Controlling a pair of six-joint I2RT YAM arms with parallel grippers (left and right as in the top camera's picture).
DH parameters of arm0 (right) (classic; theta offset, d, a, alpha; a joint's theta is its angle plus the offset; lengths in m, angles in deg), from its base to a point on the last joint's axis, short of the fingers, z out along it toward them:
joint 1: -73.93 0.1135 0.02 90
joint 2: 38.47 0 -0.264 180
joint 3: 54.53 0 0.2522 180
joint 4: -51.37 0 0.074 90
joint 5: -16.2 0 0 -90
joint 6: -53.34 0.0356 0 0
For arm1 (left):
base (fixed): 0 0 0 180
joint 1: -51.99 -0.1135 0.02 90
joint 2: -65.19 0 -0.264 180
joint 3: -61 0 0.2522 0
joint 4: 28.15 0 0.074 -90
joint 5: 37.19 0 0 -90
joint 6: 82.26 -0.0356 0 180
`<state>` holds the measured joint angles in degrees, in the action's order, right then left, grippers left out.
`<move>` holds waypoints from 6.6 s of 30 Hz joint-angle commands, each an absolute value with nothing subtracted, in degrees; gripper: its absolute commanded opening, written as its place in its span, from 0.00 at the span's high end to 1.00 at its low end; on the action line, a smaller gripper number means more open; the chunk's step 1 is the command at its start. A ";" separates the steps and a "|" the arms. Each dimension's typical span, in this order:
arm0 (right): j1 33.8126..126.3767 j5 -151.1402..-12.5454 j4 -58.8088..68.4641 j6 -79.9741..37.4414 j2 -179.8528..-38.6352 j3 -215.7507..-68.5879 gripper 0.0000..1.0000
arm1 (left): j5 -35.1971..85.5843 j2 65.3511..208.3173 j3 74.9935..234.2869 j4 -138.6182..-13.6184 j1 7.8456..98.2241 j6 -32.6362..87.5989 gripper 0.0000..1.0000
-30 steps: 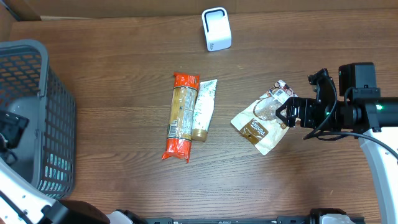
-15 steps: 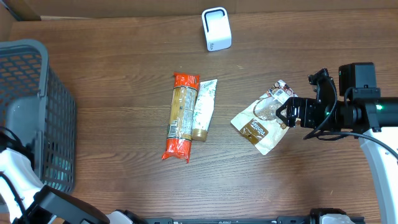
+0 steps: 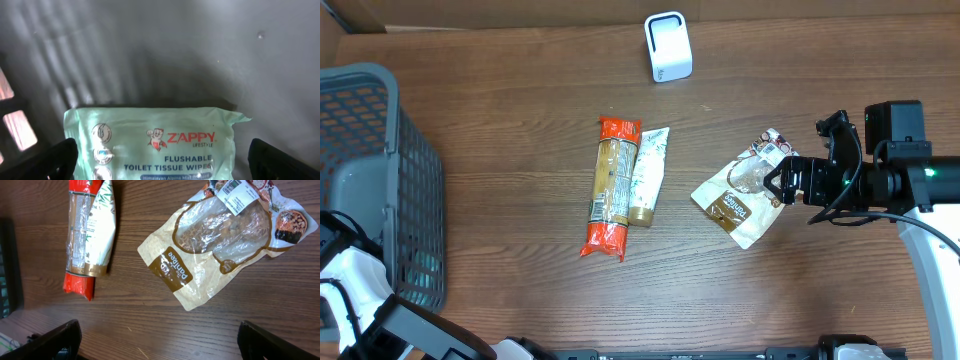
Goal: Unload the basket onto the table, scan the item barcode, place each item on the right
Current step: 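Return the left gripper into the basket toward the green wipes pack, then grasp the green Zappy toilet wipes pack with the left gripper, then carry the wipes pack past the scanner and drop it on the table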
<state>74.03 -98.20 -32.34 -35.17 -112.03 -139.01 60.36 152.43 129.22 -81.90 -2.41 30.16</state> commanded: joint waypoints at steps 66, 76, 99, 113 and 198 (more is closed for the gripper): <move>74.20 -97.79 -30.68 -35.58 -111.79 -140.30 0.00 | 50.77 162.68 142.55 -89.51 -2.32 0.63 0.18; 74.20 -97.79 -30.13 -35.58 -111.79 -140.30 0.00 | 53.37 163.34 139.30 -87.01 -2.34 -1.73 0.13; 74.20 -97.79 -30.15 -35.58 -111.79 -140.30 0.00 | 53.02 169.43 139.65 -87.04 -2.03 -0.83 0.81; 74.20 -97.81 -30.18 -35.56 -111.79 -140.30 0.00 | 50.70 169.41 164.83 -99.71 -1.95 0.56 0.96; 74.20 -99.14 -30.88 -34.88 -111.79 -140.26 0.00 | 49.80 165.48 173.83 -103.04 83.36 29.26 0.01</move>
<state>74.03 -98.20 -30.96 -35.12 -112.03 -139.01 44.27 171.99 165.02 -99.76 85.04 33.22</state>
